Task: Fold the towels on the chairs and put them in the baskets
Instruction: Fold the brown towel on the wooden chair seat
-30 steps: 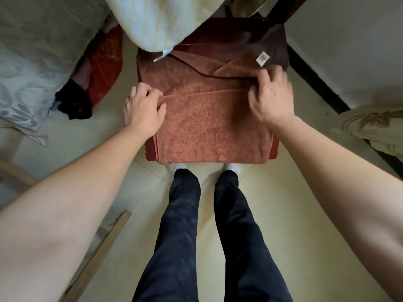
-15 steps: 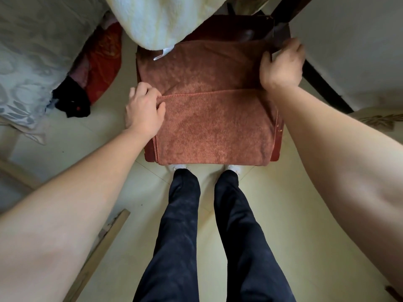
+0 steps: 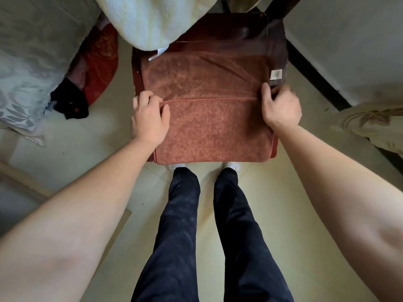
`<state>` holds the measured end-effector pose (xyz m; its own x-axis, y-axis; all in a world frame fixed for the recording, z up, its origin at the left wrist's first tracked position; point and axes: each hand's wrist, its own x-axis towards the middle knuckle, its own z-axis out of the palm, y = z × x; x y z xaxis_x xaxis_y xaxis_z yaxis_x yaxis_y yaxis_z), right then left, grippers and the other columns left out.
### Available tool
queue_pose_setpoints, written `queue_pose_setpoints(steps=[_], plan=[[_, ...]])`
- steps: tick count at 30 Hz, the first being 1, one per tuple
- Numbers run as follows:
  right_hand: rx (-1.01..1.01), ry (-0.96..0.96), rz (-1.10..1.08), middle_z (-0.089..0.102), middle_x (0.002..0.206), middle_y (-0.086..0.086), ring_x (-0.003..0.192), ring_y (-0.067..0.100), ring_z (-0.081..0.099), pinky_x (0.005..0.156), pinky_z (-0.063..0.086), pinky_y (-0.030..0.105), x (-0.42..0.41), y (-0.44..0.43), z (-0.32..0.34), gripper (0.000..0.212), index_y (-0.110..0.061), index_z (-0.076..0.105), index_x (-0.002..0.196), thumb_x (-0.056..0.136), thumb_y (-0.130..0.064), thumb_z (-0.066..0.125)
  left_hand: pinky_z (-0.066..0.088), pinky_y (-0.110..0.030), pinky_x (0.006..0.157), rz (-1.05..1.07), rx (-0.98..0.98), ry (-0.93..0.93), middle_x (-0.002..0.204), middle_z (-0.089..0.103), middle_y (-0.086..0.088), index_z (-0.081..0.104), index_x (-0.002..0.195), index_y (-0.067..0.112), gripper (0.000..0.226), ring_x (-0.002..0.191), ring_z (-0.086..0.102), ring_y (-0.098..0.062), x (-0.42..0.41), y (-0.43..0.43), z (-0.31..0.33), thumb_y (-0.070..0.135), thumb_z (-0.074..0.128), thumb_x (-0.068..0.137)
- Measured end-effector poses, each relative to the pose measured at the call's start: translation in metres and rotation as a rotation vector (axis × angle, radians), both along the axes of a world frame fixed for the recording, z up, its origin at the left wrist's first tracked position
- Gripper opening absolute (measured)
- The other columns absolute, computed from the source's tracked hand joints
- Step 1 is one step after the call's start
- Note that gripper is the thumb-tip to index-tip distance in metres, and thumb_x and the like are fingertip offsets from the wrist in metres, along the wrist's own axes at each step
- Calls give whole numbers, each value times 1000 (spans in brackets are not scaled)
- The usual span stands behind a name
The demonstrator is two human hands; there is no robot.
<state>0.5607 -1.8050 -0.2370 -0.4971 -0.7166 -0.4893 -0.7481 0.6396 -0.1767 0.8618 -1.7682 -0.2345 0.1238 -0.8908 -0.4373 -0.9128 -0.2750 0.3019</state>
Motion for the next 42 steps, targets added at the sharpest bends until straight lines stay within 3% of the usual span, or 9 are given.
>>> queue_pose_setpoints(steps=[6,13,16,20,23,27,32,36,42], plan=[[59,-9,137,63,117,9,108,34,61,88,48,39,-7,21,14,41,-23,61,113,86,-52,52,47,-47,88,7,-67,16,124,52,-13,61,106,7,21,116,48,-32,10,0,4,21,51,95],[-127,25,244,58,107,11,103,34,57,80,47,41,-9,43,26,27,-14,60,104,96,-38,50,43,-48,85,17,-133,-42,110,55,-14,57,99,11,14,108,49,-35,12,5,17,22,48,97],[-258,-46,256,55,105,10,100,31,53,82,42,39,-8,46,30,19,-12,52,101,96,-30,50,41,-44,78,111,-138,31,103,63,-14,53,104,11,16,102,53,-36,7,7,19,25,44,100],[-175,-144,168,52,95,-2,81,24,47,74,34,32,-3,47,31,13,-21,36,97,95,-28,47,34,-37,66,267,-163,97,90,66,-9,52,108,14,20,86,60,-39,3,12,16,30,44,101],[-146,-221,149,57,110,3,87,23,51,81,40,34,-4,50,31,20,-16,45,112,95,-24,51,36,-36,69,288,-132,141,79,59,0,57,109,10,20,81,60,-32,2,17,15,26,50,100],[-321,-231,160,52,127,13,106,14,49,95,36,24,-2,50,35,38,-8,47,137,101,-17,47,39,-36,76,352,-129,162,94,68,-11,59,110,7,21,90,61,-36,3,18,12,21,47,100],[-551,-191,-35,49,103,5,78,1,40,79,31,17,8,34,49,17,-6,52,105,90,-10,45,36,-31,72,490,-411,175,98,64,-10,52,109,4,25,84,59,-30,-3,0,27,23,37,102],[-656,-218,-137,46,93,-1,76,6,41,74,33,14,11,-4,50,14,-16,41,94,81,-13,45,39,-25,73,485,-517,218,90,66,-10,58,106,1,25,80,59,-23,1,-31,27,21,44,99],[-639,-210,10,54,108,4,89,8,49,75,31,3,14,-66,21,29,-5,54,113,85,-11,46,39,-21,76,541,-324,145,103,72,-10,64,112,6,27,96,65,-24,10,-82,9,25,50,98]])
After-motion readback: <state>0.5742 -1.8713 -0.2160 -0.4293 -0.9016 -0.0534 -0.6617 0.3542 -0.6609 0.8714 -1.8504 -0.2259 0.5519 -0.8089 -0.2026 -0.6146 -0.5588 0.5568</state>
